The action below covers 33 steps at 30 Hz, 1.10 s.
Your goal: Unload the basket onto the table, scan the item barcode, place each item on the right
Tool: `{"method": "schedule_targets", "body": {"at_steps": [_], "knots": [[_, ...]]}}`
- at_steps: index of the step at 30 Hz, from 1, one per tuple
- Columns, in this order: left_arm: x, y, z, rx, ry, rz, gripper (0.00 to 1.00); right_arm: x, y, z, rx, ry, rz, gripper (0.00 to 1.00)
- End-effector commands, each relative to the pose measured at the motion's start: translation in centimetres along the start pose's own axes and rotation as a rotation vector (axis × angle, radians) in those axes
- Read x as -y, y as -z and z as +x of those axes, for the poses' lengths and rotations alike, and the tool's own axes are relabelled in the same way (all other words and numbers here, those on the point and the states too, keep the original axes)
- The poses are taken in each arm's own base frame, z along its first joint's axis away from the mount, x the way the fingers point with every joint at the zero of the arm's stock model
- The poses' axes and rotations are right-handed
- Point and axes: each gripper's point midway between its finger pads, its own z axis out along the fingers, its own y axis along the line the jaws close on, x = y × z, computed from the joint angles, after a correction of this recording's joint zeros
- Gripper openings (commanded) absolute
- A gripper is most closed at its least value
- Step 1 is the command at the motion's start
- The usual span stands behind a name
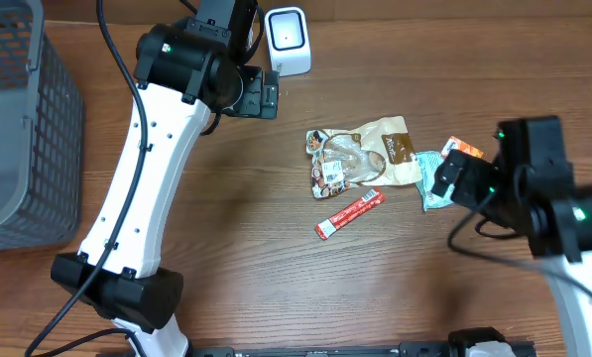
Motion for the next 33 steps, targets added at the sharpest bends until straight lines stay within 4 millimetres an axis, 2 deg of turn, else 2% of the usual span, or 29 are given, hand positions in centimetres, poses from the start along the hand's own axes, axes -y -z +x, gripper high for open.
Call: {"method": "schedule_targets", "body": {"at_steps": [1,10,33], "knots": [[-0.1,-0.3,-0.1,0.000,0.010,-0.012,1.00,0.2,2.4,-0.2,0.087,-0.007,-0.038,1.00],[-0.1,-0.3,-0.1,0.000,0.010,-0.012,1.00,0.6,5.7,0.3,0.195,-0.012,-0.099,1.00],[-0.1,-0.3,-0.1,0.000,0.010,-0.012,1.00,2.1,12.2,2.6,0.420,-0.021,-0.226,1.00]]}}
